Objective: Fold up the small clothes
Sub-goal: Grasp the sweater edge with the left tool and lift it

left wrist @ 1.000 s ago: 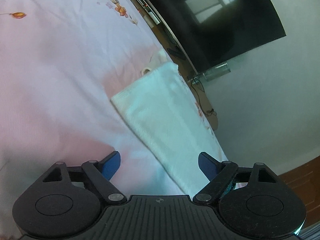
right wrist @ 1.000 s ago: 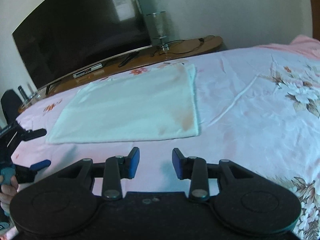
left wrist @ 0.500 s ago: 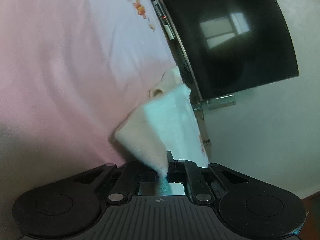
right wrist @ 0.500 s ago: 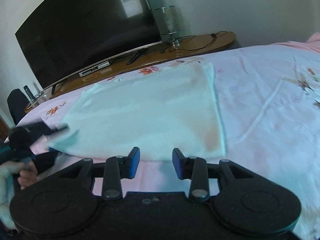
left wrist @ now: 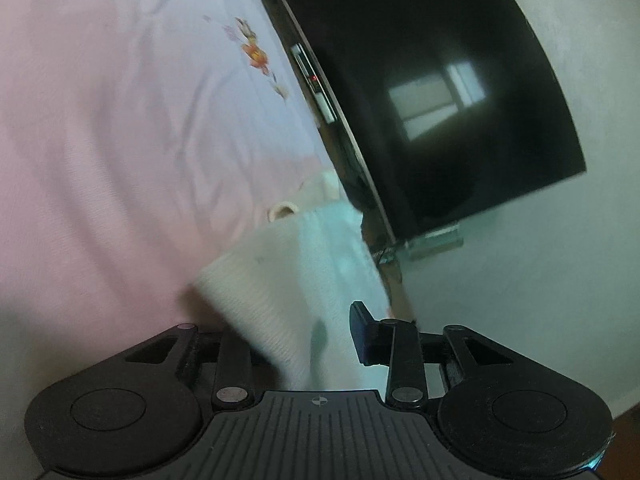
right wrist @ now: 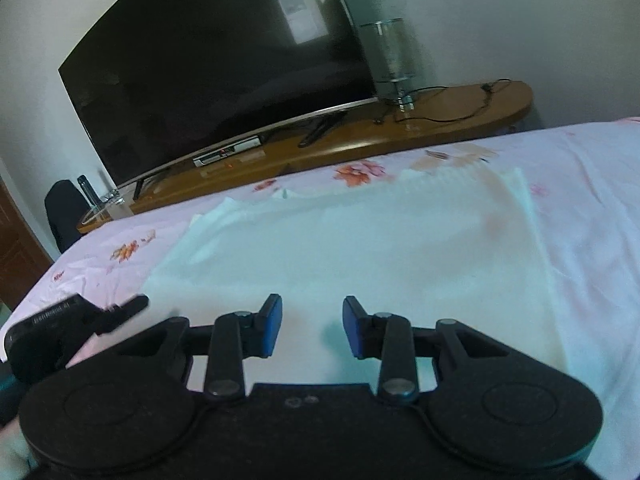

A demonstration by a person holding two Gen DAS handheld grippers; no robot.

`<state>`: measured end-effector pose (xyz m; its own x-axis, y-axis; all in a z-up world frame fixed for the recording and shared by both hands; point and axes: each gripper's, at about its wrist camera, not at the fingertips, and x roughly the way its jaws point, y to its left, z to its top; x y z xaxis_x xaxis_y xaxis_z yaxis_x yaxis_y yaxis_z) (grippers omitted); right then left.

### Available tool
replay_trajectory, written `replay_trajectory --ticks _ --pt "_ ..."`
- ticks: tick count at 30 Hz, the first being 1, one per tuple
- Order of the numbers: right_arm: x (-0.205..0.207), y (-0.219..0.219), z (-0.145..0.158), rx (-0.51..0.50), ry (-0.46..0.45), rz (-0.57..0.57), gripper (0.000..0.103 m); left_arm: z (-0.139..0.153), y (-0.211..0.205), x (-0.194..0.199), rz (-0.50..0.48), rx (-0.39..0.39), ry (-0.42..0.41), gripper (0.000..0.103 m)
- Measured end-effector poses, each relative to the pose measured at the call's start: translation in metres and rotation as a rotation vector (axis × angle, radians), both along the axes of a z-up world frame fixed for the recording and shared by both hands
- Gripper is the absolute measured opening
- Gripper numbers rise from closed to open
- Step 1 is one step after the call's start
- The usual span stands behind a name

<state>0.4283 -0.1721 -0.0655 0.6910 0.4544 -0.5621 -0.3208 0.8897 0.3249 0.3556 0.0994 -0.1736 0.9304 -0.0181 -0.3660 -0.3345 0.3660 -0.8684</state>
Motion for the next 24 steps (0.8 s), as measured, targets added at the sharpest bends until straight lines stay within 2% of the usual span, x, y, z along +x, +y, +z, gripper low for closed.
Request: replay_trajectory --ticks 2,3,4,5,8,12,16,17,19,21,24 --pt "0.009 0.009 -0.003 0.001 0.007 0.014 0.006 0.000 0.002 0.002 -0.016 0.007 0.002 0.030" --pt "0.012 0.013 -0.005 0.006 0.005 0.026 0.002 0.000 0.004 0.002 -0.027 0.016 0.006 0.026" --pt "0.014 0.016 -0.007 0.011 0.002 0.033 0.002 -0.001 0.005 0.004 -0.039 0.022 0.019 0.013" --pt "0.017 0.018 -0.010 0.010 0.010 0.037 0.002 -0.004 0.007 0.002 -0.044 0.016 0.030 0.009" --pt "0.026 0.023 -0.031 -0.032 0.093 0.027 0.001 -0.005 0.009 -0.002 -0.074 0.015 0.000 0.009" --pt "0.025 0.012 -0.037 0.041 0.103 0.008 0.000 -0.004 0.017 0.003 -0.089 -0.004 0.032 0.009" --pt "0.021 0.012 -0.037 0.030 0.088 0.013 0.000 -0.002 0.016 0.014 -0.091 0.033 0.062 0.009" --pt "0.022 0.011 -0.037 0.033 0.088 0.012 0.000 0.001 0.016 0.017 -0.108 0.058 0.069 0.009" --pt "0.023 0.011 -0.039 0.047 0.091 0.009 0.000 0.020 0.012 0.022 -0.165 0.180 0.055 0.008" --pt "0.026 0.008 -0.041 0.071 0.097 0.007 0.000 0.050 0.003 0.029 -0.241 0.312 0.003 0.008" --pt "0.029 0.001 -0.044 0.120 0.111 -0.001 0.000 0.093 -0.019 0.047 -0.382 0.442 -0.047 0.008"
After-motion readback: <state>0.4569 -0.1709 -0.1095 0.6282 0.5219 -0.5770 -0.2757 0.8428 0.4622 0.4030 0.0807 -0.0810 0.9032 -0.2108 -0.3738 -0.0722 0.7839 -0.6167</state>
